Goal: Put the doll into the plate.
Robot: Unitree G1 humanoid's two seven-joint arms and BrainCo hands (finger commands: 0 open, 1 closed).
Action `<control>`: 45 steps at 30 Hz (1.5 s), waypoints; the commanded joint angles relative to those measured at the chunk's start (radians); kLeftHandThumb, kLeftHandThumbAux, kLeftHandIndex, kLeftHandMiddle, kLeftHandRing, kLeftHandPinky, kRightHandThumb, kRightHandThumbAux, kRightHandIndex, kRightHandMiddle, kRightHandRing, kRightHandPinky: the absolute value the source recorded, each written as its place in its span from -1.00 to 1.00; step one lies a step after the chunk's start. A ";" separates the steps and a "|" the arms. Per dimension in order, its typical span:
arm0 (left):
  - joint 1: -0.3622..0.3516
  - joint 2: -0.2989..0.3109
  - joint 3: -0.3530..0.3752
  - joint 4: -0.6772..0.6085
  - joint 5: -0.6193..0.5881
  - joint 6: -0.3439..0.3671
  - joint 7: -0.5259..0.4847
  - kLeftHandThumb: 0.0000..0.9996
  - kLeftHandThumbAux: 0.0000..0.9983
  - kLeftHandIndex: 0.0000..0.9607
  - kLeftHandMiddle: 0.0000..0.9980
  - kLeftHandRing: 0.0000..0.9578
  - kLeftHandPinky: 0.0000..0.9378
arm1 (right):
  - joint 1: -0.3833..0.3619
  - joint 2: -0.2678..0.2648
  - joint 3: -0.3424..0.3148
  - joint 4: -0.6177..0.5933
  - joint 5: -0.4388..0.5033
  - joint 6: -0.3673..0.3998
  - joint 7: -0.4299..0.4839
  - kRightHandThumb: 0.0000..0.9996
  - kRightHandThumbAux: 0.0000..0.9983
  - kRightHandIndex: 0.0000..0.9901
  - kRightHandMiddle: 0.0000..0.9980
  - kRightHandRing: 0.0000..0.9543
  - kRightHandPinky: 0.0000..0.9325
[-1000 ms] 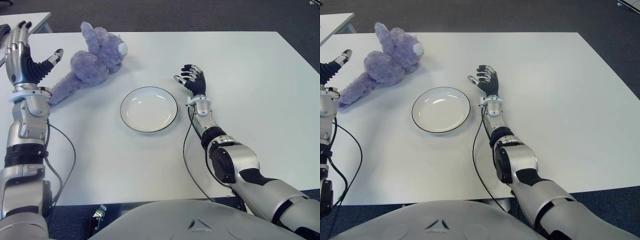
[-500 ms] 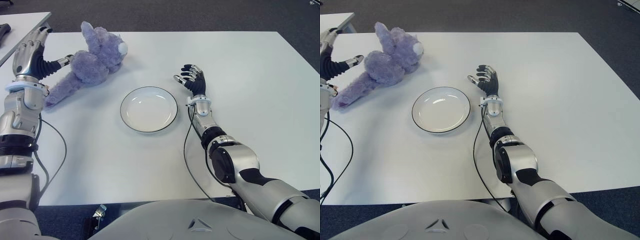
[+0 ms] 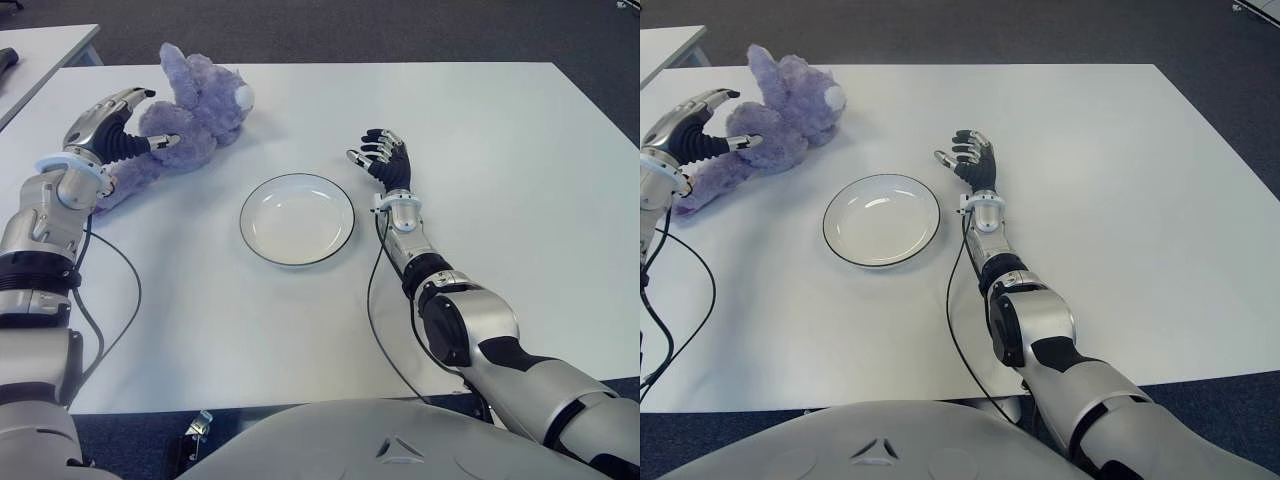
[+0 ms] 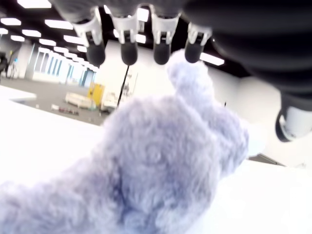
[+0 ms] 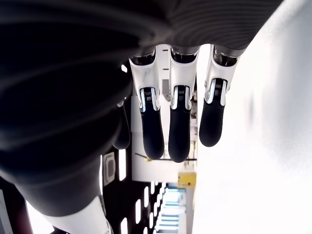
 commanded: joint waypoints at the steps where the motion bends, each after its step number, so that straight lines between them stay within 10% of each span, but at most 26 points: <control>1: -0.065 0.002 -0.038 0.117 -0.005 -0.026 -0.065 -0.64 -0.17 -1.00 -0.91 -0.87 -0.81 | 0.213 0.052 0.009 0.125 -0.022 0.077 -0.010 -0.78 0.75 -0.39 -0.29 -0.24 -0.23; 45: -0.288 -0.080 -0.187 0.357 0.026 -0.062 -0.099 -0.78 -0.14 -1.00 -0.86 -0.83 -0.81 | 0.211 0.041 0.026 0.127 -0.026 0.083 -0.031 -0.79 0.74 -0.36 -0.27 -0.24 -0.29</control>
